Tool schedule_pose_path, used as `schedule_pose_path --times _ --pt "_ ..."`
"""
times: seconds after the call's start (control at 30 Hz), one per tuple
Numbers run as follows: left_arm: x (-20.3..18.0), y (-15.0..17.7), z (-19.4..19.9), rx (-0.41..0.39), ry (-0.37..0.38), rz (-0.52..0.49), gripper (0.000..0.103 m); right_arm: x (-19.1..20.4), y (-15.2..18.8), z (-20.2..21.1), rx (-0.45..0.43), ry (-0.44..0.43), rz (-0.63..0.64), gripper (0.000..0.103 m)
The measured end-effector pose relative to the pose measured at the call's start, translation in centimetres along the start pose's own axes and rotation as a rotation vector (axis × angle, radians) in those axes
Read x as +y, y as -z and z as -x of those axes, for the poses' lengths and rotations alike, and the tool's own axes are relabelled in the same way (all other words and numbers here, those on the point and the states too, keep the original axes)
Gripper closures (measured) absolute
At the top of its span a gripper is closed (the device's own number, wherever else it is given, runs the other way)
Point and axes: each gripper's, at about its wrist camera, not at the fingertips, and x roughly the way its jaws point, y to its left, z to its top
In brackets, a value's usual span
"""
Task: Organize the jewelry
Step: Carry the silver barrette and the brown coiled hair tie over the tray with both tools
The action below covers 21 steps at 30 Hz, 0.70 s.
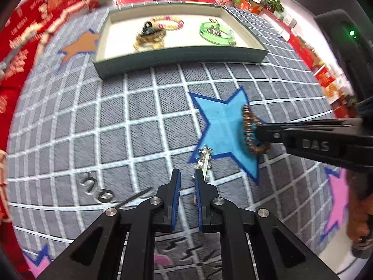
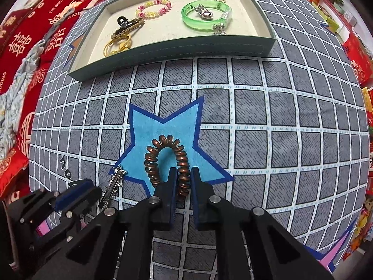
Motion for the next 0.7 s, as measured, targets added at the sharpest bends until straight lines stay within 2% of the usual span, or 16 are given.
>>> schedule_pose_path --times 0.07,0.1,0.13,0.17,0.2,0.27,0.43,0.53,0.57,0.6,0.67,0.7 --pt "-0.1 0.2 0.1 -0.003 -0.017 -0.011 0.077 -0.5 0.4 0.5 -0.006 -0.005 -0.009 0.091" --pt "-0.1 0.2 0.2 -0.001 -0.027 -0.015 0.071 -1.0 0.7 0.8 -0.008 -0.008 -0.013 0.091" --pt "-0.1 0.3 0.2 0.002 -0.042 -0.019 0.058 -1.4 1.0 1.0 -0.011 -0.011 -0.018 0.091" --pt "0.0 0.4 0.2 0.001 -0.057 -0.019 0.017 -1.7 1.2 1.2 -0.015 -0.012 -0.023 0.091" --pt "0.1 0.4 0.4 -0.013 -0.072 -0.013 0.0 -1.9 1.5 1.5 -0.017 -0.011 -0.028 0.091" --pt "0.3 0.5 0.8 -0.043 -0.084 -0.01 0.0 -2.8 2.0 1.9 -0.02 -0.011 -0.046 0.091" --pt "0.5 0.1 -0.8 0.013 -0.1 -0.011 0.0 -4.2 2.5 2.1 -0.02 -0.022 -0.093 0.091" --pt "0.0 0.1 -1.9 0.047 -0.083 -0.027 0.0 -5.0 2.9 2.5 -0.02 -0.024 -0.105 0.091" --pt "-0.3 0.1 -2.2 0.056 -0.074 -0.042 0.004 -5.2 3.1 2.6 -0.021 -0.023 -0.105 0.091" --pt "-0.5 0.2 -2.5 0.07 -0.073 -0.055 0.015 -5.3 3.1 2.7 -0.021 -0.024 -0.105 0.091" --pt "-1.1 0.2 -2.8 0.074 -0.084 -0.085 0.019 -5.4 3.3 2.9 -0.023 -0.025 -0.107 0.091" --pt "-1.3 0.3 -2.7 0.067 -0.077 -0.093 0.029 -5.1 3.2 2.9 -0.024 -0.026 -0.108 0.091"
